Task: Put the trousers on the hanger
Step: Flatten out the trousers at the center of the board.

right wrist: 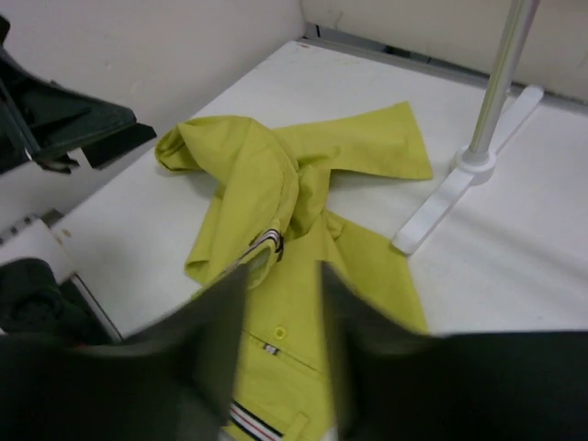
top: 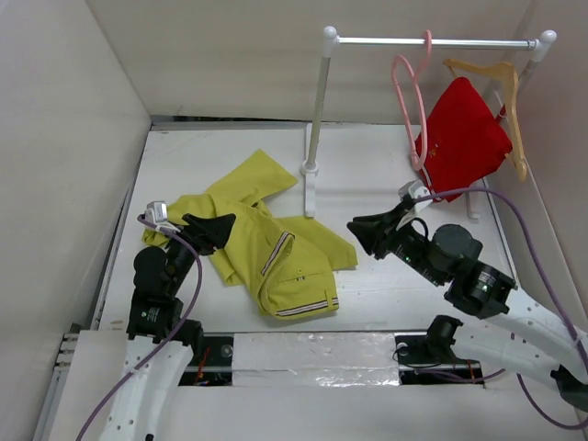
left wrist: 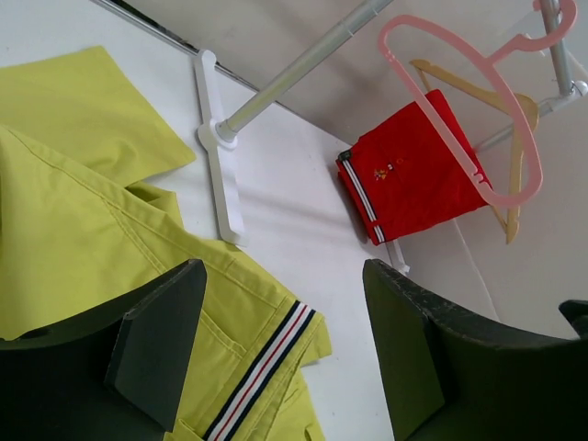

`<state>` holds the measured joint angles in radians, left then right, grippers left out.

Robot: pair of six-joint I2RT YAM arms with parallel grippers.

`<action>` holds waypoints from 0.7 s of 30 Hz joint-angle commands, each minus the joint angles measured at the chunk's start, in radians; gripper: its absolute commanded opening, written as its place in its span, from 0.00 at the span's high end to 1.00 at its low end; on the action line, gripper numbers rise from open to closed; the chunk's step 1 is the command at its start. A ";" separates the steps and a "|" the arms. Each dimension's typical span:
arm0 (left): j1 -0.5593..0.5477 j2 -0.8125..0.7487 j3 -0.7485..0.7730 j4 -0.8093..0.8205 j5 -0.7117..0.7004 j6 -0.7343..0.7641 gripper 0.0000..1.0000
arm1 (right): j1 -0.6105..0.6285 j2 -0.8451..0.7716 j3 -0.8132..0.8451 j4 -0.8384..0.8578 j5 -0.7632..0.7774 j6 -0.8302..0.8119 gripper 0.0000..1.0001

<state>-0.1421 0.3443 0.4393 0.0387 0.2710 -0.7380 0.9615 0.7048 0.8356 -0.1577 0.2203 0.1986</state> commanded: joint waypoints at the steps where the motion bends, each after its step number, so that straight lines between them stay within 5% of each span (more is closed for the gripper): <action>1: 0.004 -0.001 0.024 0.056 0.010 0.006 0.34 | -0.003 0.008 -0.007 0.007 -0.065 0.025 0.74; 2: 0.004 -0.001 0.027 0.059 0.008 0.005 0.34 | -0.003 0.022 -0.025 0.024 -0.097 0.038 1.00; 5: 0.004 0.007 0.030 0.062 0.011 0.011 0.43 | 0.029 0.128 -0.035 0.078 -0.130 0.061 1.00; 8: 0.004 0.018 0.019 0.102 0.014 -0.004 0.64 | 0.118 0.238 -0.021 0.119 -0.084 0.076 1.00; 11: 0.004 0.036 0.035 0.106 0.020 0.008 0.90 | 0.177 0.338 -0.003 0.177 0.028 0.096 0.54; 12: 0.004 0.041 0.047 0.099 0.014 0.009 0.97 | 0.199 0.363 0.005 0.184 0.062 0.111 0.27; 13: 0.004 0.042 0.052 0.077 0.007 0.017 1.00 | 0.200 0.410 0.014 0.190 0.079 0.122 0.18; 15: 0.004 0.035 0.070 0.031 -0.022 0.028 1.00 | 0.200 0.452 0.016 0.216 0.114 0.137 0.12; 16: 0.004 0.018 0.072 0.017 -0.044 0.037 1.00 | 0.200 0.491 0.011 0.225 0.114 0.137 0.01; 18: 0.004 -0.008 0.072 -0.009 -0.070 0.040 1.00 | 0.200 0.527 0.011 0.239 0.164 0.163 0.00; 21: 0.004 -0.051 0.076 -0.071 -0.118 0.051 0.80 | 0.200 0.594 0.020 0.254 0.172 0.199 0.00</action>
<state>-0.1421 0.3279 0.4610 0.0002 0.2089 -0.7136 1.1591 1.2640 0.8204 0.0006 0.3195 0.3462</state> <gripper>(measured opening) 0.177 0.998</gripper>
